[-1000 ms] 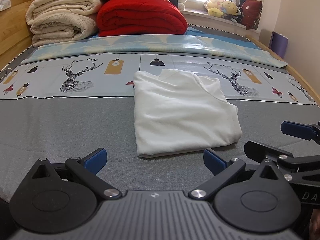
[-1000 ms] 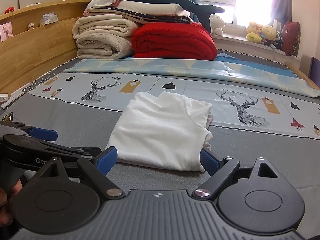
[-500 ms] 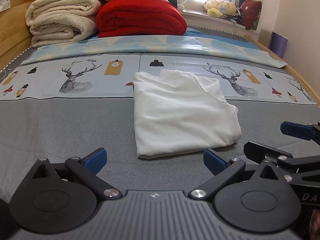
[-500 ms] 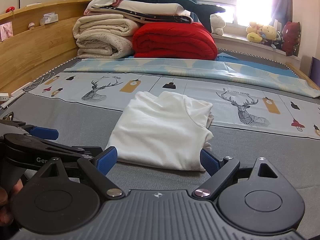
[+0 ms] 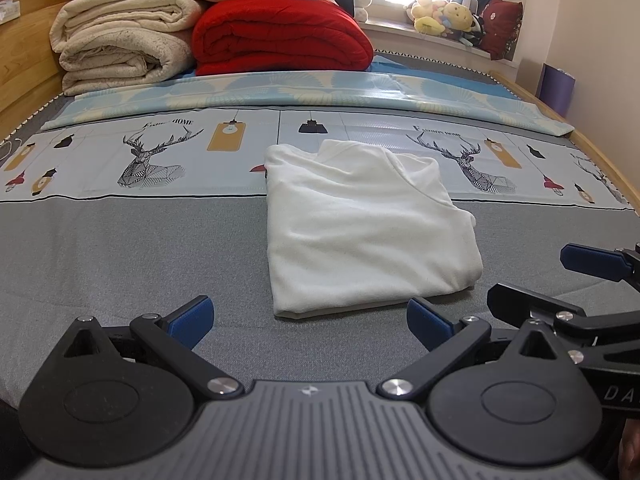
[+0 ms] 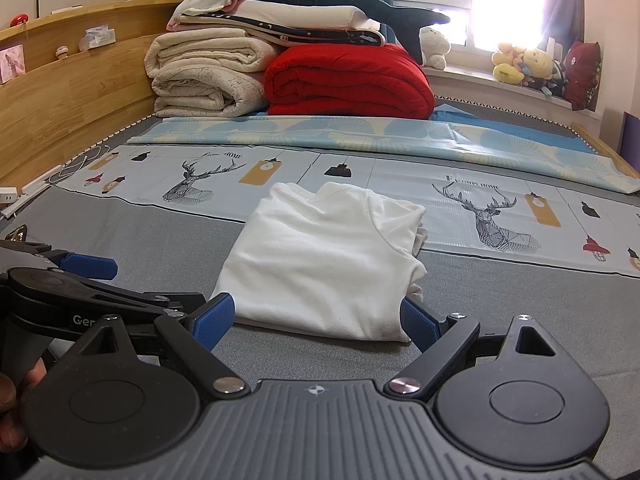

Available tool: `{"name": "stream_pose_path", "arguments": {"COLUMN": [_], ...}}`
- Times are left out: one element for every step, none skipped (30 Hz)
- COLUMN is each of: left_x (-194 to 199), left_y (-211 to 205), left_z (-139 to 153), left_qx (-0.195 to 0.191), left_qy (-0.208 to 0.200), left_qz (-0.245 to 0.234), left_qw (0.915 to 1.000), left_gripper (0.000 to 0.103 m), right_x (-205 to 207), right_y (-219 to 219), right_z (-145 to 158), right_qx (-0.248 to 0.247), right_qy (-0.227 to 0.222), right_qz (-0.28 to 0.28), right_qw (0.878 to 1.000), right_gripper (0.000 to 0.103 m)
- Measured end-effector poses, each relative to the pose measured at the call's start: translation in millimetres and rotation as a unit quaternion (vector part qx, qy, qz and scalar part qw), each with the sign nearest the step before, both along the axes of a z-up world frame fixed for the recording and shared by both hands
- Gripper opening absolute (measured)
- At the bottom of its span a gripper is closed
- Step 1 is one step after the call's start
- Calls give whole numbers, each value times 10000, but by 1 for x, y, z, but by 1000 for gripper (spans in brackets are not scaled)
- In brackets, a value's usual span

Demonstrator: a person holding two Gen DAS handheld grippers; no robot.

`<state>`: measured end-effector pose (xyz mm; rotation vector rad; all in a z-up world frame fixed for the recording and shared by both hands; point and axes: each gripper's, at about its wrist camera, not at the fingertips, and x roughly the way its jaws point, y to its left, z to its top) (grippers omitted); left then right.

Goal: Fold small clothes

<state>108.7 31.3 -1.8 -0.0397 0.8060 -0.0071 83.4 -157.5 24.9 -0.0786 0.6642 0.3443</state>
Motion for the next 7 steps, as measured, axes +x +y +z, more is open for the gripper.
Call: {"name": "stream_pose_path", "arguments": {"left_x": [1,0,1,1,1,2,3], "left_y": [-1,0,-1,-1,-1,-1,-2], "left_z": [0,0,1,1,1,1,1], "left_qx": [0,0,-1,-1,1,1,1], "left_qy": [-3,-4,-5,-7,-6,-5,-3], "left_qz": [0,1,-5,-5,-7,-11,-10], "left_qw": [10000,10000,10000,10000,10000,10000,10000], "left_gripper": [103,103,103,103,103,103,103], "right_x": [0,0,0,0,0,0,0], "right_y": [0,0,0,0,0,0,0], "right_z": [0,0,0,0,0,0,0], "right_qx": [0,1,3,3,3,3,1], "right_qy": [1,2,3,3,3,3,3], "right_qz": [0,0,2,3,2,2,2], "right_qw": [10000,10000,10000,10000,10000,10000,10000], "right_gripper": [90,90,90,90,90,90,90]}}
